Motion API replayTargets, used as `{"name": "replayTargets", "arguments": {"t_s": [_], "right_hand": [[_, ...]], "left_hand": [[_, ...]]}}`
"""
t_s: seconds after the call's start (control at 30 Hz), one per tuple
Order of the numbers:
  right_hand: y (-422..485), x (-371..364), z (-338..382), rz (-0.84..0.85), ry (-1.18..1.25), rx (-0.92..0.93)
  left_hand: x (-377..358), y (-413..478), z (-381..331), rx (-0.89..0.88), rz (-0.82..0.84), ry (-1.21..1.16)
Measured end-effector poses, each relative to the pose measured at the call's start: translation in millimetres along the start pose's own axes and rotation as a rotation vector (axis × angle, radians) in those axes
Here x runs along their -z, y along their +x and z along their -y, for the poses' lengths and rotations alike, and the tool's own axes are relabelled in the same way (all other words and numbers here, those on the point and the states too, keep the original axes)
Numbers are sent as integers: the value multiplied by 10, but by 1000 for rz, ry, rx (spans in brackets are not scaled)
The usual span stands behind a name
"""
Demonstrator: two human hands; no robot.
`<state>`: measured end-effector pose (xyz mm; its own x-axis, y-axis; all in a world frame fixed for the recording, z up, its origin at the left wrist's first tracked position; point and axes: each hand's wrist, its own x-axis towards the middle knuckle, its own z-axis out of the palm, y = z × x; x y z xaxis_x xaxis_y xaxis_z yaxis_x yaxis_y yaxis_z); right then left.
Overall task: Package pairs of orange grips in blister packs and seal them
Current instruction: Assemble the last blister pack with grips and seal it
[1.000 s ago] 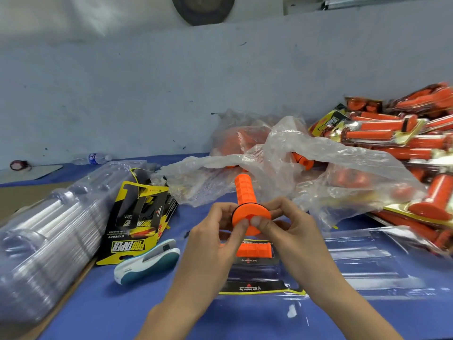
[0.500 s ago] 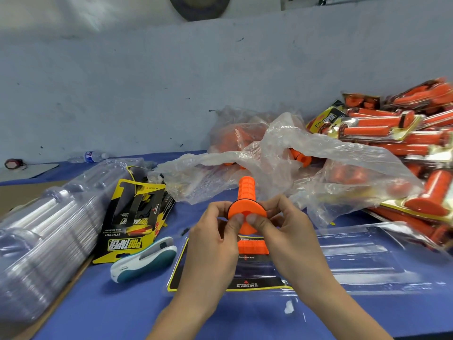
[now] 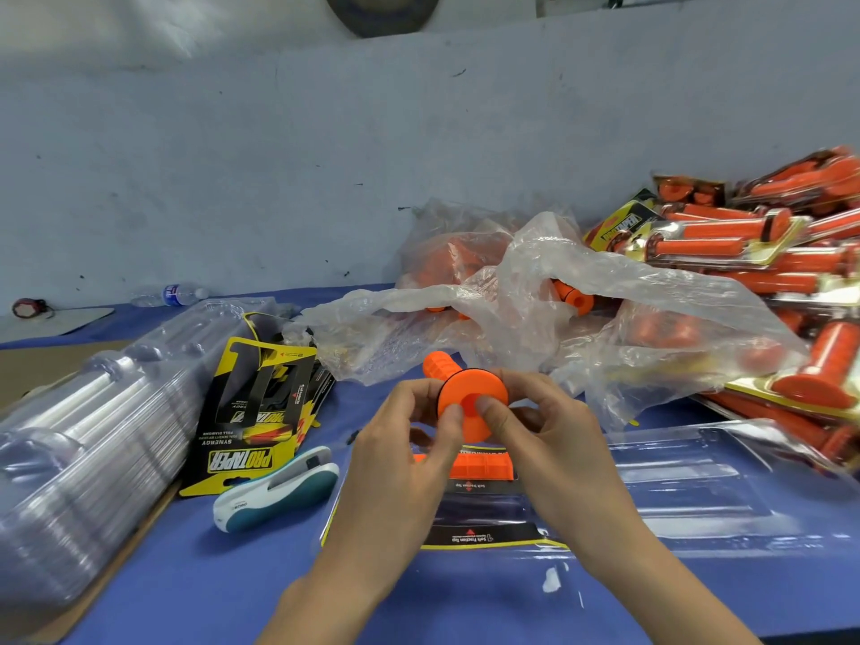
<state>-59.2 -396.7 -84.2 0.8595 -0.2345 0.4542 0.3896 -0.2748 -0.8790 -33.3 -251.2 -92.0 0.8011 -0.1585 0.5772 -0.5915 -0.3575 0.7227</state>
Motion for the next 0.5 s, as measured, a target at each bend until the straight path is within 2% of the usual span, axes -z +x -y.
{"name": "replayTargets", "arguments": {"t_s": [0.17, 0.37, 0.5], "right_hand": [[47, 104, 98, 86, 139, -44], [57, 224, 132, 207, 237, -126], [46, 195, 96, 191, 266, -175]], "left_hand": [[150, 27, 43, -251, 20, 246], [198, 73, 216, -386, 66, 492], [180, 67, 240, -422, 60, 534]]}}
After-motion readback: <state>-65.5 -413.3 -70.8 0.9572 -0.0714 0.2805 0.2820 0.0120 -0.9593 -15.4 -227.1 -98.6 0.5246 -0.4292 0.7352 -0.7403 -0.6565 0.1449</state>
